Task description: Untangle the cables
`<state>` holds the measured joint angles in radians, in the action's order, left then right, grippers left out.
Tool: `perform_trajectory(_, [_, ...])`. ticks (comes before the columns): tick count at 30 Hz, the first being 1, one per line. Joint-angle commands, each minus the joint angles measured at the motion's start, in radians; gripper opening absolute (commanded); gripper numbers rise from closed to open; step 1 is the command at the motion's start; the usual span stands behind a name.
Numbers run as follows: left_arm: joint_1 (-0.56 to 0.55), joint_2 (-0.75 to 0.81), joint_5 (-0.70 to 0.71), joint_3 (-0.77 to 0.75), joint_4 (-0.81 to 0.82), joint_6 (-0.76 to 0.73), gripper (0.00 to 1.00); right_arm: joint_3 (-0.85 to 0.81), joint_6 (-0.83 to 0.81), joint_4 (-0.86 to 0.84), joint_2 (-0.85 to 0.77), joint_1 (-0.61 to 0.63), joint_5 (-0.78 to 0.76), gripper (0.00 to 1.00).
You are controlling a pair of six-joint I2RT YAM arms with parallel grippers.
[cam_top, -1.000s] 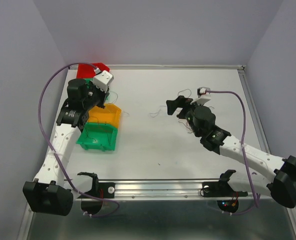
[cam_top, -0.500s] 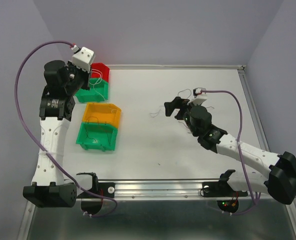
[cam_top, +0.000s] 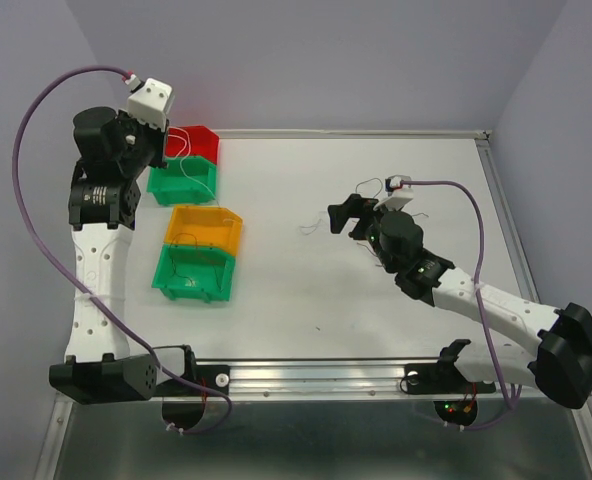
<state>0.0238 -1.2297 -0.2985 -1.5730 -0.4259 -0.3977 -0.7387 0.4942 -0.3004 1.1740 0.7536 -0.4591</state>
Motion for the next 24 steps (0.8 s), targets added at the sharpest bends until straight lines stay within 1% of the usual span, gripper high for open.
perform_trajectory(1, [0.021,0.004,0.019,0.039,0.039,-0.016,0.00,-0.011,-0.009,-0.054,-0.005,-0.005,0.005,0.99])
perform_trajectory(5, [0.042,0.004,0.019,0.155,0.102,-0.044,0.00,-0.011,-0.009,-0.055,-0.002,-0.005,0.010,0.99])
perform_trajectory(10, [0.064,-0.020,0.007,0.221,0.139,-0.076,0.00,-0.011,-0.008,-0.057,0.000,-0.005,0.014,0.99])
perform_trajectory(15, [0.067,-0.063,-0.024,0.298,0.124,-0.139,0.00,-0.010,-0.011,-0.057,0.003,-0.005,0.014,0.99])
perform_trajectory(19, [0.065,-0.097,-0.022,0.364,0.122,-0.199,0.00,-0.010,-0.008,-0.060,0.007,-0.003,0.019,0.99])
perform_trajectory(24, [0.065,-0.145,-0.059,0.415,0.081,-0.325,0.00,-0.010,-0.009,-0.062,0.009,-0.005,0.022,0.99])
